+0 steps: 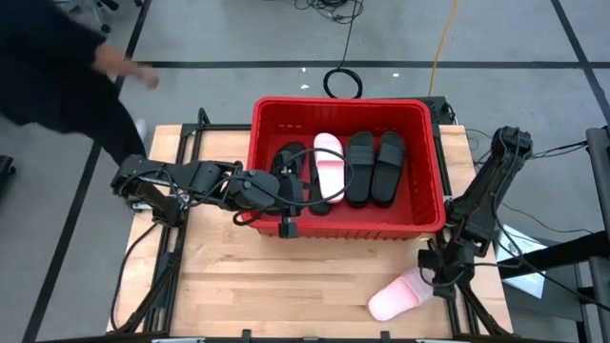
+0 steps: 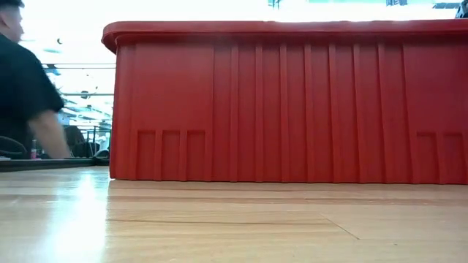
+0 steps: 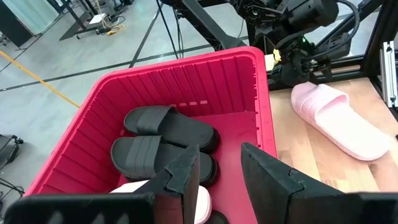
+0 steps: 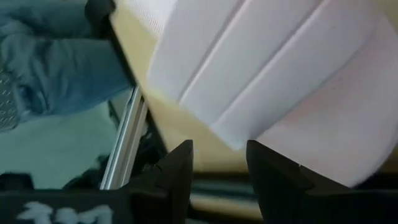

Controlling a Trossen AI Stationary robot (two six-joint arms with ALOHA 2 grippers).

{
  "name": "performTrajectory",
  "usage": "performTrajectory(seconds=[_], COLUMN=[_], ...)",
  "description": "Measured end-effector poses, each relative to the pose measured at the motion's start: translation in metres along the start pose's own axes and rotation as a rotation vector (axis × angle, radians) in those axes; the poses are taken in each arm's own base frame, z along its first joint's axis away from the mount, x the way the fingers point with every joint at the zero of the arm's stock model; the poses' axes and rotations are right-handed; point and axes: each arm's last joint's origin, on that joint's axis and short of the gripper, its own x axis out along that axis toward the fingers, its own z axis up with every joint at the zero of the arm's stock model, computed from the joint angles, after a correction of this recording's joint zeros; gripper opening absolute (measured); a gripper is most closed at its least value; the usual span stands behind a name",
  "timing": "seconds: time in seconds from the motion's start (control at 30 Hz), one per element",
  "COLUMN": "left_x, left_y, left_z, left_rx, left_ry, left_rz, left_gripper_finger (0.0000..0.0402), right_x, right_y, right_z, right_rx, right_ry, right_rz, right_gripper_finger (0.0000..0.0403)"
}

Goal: Pick and place slides into bin
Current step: Put the pink slide into the red bin

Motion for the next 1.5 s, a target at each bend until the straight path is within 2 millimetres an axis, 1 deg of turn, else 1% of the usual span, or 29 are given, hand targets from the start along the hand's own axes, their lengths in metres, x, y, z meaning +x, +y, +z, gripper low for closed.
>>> performTrajectory(seconds=[0.1,0.2,0.4,0.57,0.8,0.93,1.07,1.17,1.5], left_x=[0.0,0.0,0.0,0.0,0.0,0.0,0.0,0.0,0.0], left_y=[0.0,0.0,0.0,0.0,0.0,0.0,0.0,0.0,0.0], left_z=[0.0,0.0,0.0,0.0,-0.001,-0.002,-0.002,-0.002,-0.003], left_rx=[0.001,0.001,0.0,0.0,0.005,0.01,0.01,0.01,0.014], left_ry=[0.0,0.0,0.0,0.0,0.011,0.022,0.023,0.024,0.028], left_rz=[0.0,0.0,0.0,0.0,-0.001,-0.002,-0.002,-0.002,-0.003], left_gripper_finger=[0.0122,0.0122,0.0122,0.0122,0.0122,0.0122,0.0122,0.0122,0.0122], right_x=[-0.004,-0.006,-0.005,-0.002,-0.002,0.005,0.018,0.023,0.015], right_y=[0.0,-0.004,-0.009,-0.009,-0.008,-0.011,-0.021,-0.03,-0.029], right_z=[-0.002,-0.002,-0.001,0.001,0.001,0.002,0.004,0.004,0.005], right_rx=[0.003,0.008,0.041,0.036,0.037,0.027,0.031,0.03,0.045], right_ry=[0.033,0.028,0.022,-0.027,-0.033,-0.032,-0.027,-0.007,-0.09], right_rz=[0.021,-0.007,-0.074,-0.08,-0.07,-0.015,0.085,0.119,0.157], right_gripper_finger=[0.0139,0.0138,0.0135,0.0134,0.0133,0.0133,0.0132,0.0132,0.0132])
